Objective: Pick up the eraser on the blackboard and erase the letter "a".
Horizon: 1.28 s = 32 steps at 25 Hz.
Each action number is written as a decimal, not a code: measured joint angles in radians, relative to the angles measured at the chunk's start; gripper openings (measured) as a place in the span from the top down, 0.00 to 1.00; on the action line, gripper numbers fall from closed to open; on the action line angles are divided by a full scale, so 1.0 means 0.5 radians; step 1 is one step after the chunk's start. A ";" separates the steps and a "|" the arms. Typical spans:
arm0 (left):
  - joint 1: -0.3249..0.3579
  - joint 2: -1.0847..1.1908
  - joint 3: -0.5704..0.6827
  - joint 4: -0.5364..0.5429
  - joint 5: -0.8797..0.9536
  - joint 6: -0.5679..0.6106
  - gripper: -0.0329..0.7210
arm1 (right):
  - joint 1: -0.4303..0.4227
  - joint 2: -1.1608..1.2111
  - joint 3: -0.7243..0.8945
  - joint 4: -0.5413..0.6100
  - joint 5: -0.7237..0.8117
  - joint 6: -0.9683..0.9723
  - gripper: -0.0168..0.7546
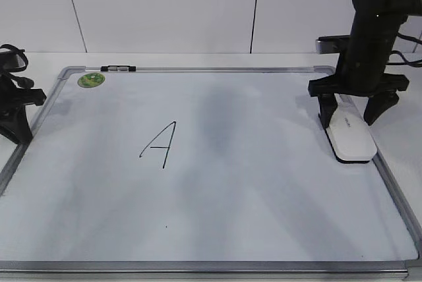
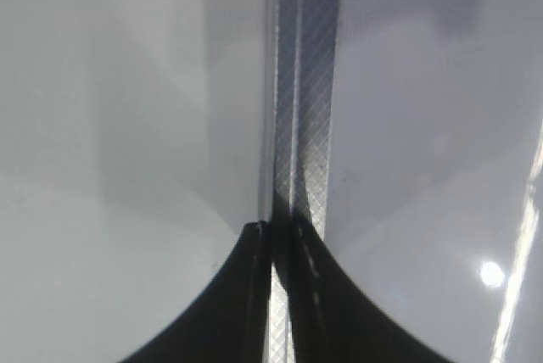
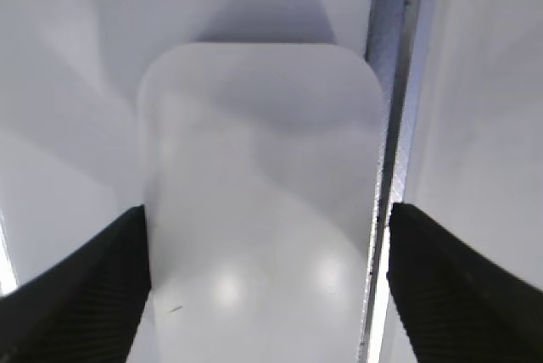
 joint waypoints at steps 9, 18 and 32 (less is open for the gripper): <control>0.008 -0.013 0.004 0.023 0.037 0.000 0.74 | 0.000 -0.033 -0.008 -0.003 0.000 0.000 0.12; 0.126 -0.249 0.029 0.060 0.101 -0.020 0.59 | 0.000 -0.102 -0.008 -0.003 0.000 0.000 0.13; 0.130 -0.812 -0.108 -0.009 0.309 -0.027 0.58 | 0.000 -0.737 -0.008 -0.003 0.020 0.004 0.19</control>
